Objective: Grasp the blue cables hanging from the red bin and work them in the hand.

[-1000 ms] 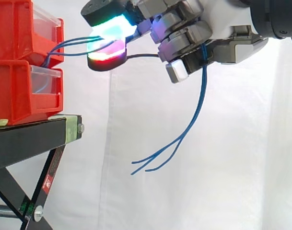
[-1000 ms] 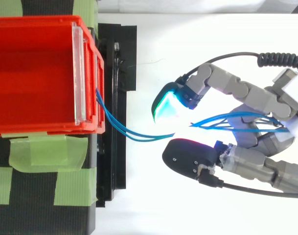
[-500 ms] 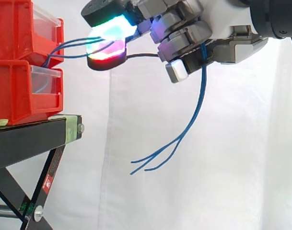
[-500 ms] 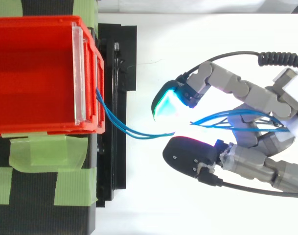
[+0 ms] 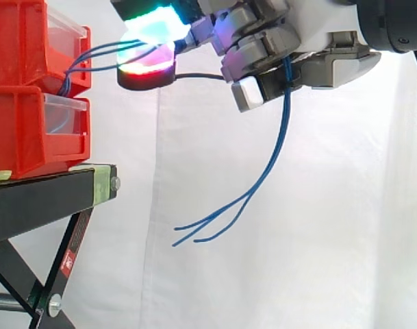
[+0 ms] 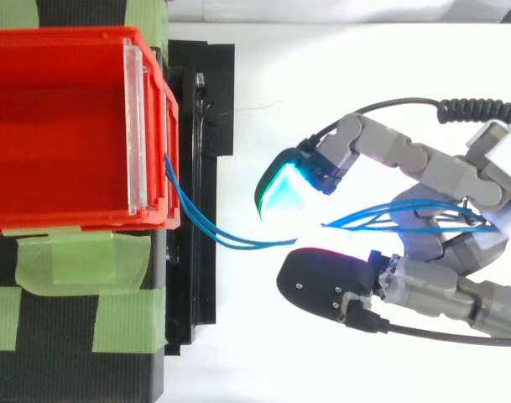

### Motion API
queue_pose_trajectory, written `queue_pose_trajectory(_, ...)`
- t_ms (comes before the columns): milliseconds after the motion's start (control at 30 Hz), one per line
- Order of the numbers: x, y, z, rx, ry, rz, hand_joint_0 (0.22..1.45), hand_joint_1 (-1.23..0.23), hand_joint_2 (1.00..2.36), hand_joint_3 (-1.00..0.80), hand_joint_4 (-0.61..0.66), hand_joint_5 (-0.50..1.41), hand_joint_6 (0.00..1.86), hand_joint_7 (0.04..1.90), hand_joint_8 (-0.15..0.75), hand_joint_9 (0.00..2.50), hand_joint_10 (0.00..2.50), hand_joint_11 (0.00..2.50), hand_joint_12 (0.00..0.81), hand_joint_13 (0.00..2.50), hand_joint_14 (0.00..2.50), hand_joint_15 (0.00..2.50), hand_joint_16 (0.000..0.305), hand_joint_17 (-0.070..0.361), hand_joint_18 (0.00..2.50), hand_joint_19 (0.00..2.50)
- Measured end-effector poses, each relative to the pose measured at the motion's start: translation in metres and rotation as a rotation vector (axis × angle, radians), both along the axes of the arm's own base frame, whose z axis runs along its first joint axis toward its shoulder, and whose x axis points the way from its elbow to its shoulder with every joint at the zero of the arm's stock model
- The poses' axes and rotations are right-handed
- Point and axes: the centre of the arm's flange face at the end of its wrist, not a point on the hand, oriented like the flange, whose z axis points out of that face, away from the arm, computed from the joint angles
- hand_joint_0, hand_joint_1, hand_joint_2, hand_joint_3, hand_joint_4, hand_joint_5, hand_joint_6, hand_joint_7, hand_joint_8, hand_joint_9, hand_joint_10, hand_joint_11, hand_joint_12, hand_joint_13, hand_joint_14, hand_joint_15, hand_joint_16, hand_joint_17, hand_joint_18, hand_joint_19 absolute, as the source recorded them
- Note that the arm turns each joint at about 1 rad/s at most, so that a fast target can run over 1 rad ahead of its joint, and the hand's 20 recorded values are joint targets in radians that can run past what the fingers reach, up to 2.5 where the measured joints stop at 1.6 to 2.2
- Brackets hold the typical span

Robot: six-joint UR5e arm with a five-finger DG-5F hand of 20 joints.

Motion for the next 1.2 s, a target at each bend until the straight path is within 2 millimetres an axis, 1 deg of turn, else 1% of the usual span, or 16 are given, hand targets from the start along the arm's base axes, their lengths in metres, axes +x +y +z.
queue_pose_trajectory(567,-0.0025,0.0045,-0.003,0.201,-0.117,0.056,1.03,-0.65,1.02,-0.12,0.29,0.31,0.14,1.39,0.58,1.71,2.5,2.5,0.706,2.1,2.5,2.15,0.21,0.158,2.5,0.77)
queue_pose_trajectory(600,-0.0028,0.0046,-0.0033,0.209,-0.12,0.059,1.03,-0.64,1.02,-0.09,0.29,0.31,0.14,1.39,0.58,1.71,2.5,2.5,0.706,2.1,2.5,2.15,0.21,0.158,2.5,0.77)
queue_pose_trajectory(700,-0.0038,0.005,-0.0044,0.235,-0.128,0.069,1.05,-0.64,1.02,0.11,0.3,0.31,0.16,1.38,0.58,1.71,2.5,2.5,0.706,2.1,2.5,2.15,0.21,0.158,2.5,0.77)
queue_pose_trajectory(800,-0.0045,0.005,-0.0052,0.25,-0.131,0.075,1.06,-0.63,1.01,0.2,0.3,0.31,0.17,1.36,0.58,1.71,2.5,2.5,0.706,2.1,2.5,2.15,0.21,0.158,2.5,0.77)
queue_pose_trajectory(867,-0.0048,0.0049,-0.0055,0.255,-0.132,0.077,1.03,-0.64,1.01,0.07,0.3,0.31,0.17,1.37,0.58,1.71,2.5,2.5,0.706,2.1,2.5,2.15,0.21,0.158,2.5,0.77)
queue_pose_trajectory(900,-0.0049,0.0049,-0.0055,0.257,-0.133,0.077,0.97,-0.63,1.02,-0.18,0.3,0.3,0.15,1.38,0.58,1.71,2.5,2.5,0.706,2.1,2.5,2.15,0.21,0.158,2.5,0.77)
queue_pose_trajectory(933,-0.0049,0.005,-0.0056,0.258,-0.133,0.078,0.93,-0.61,1.02,-0.37,0.3,0.29,0.13,1.39,0.58,1.71,2.5,2.5,0.706,2.1,2.5,2.15,0.21,0.158,2.5,0.77)
queue_pose_trajectory(967,-0.005,0.005,-0.0056,0.258,-0.133,0.078,0.93,-0.6,1.02,-0.44,0.29,0.29,0.12,1.39,0.58,1.71,2.5,2.5,0.706,2.1,2.5,2.15,0.21,0.158,2.5,0.77)
queue_pose_trajectory(1000,-0.005,0.005,-0.0055,0.259,-0.133,0.078,0.92,-0.59,1.02,-0.55,0.29,0.29,0.11,1.39,0.58,1.71,2.5,2.5,0.706,2.1,2.5,2.15,0.21,0.158,2.5,0.77)
queue_pose_trajectory(1033,-0.0051,0.0049,-0.0054,0.259,-0.134,0.078,0.94,-0.58,1.02,-0.45,0.29,0.29,0.11,1.38,0.58,1.71,2.5,2.5,0.706,2.1,2.5,2.15,0.21,0.158,2.5,0.77)
queue_pose_trajectory(1100,-0.0051,0.0049,-0.0053,0.261,-0.135,0.079,1.02,-0.61,1.02,-0.1,0.28,0.29,0.11,1.38,0.58,1.71,2.5,2.5,0.706,2.1,2.5,2.15,0.21,0.158,2.5,0.77)
queue_pose_trajectory(1133,-0.0051,0.0052,-0.0055,0.264,-0.136,0.079,1.04,-0.61,1.02,0.03,0.28,0.3,0.12,1.37,0.58,1.71,2.5,2.5,0.706,2.1,2.5,2.15,0.21,0.158,2.5,0.77)
queue_pose_trajectory(1167,-0.0051,0.0055,-0.0055,0.266,-0.138,0.08,1.04,-0.61,1.02,0.05,0.28,0.3,0.12,1.37,0.58,1.71,2.5,2.5,0.706,2.1,2.5,2.15,0.21,0.158,2.5,0.77)
queue_pose_trajectory(1200,-0.0052,0.0058,-0.0055,0.271,-0.14,0.082,1.03,-0.61,1.02,-0.01,0.28,0.3,0.12,1.36,0.58,1.71,2.5,2.5,0.706,2.1,2.5,2.15,0.21,0.158,2.5,0.77)
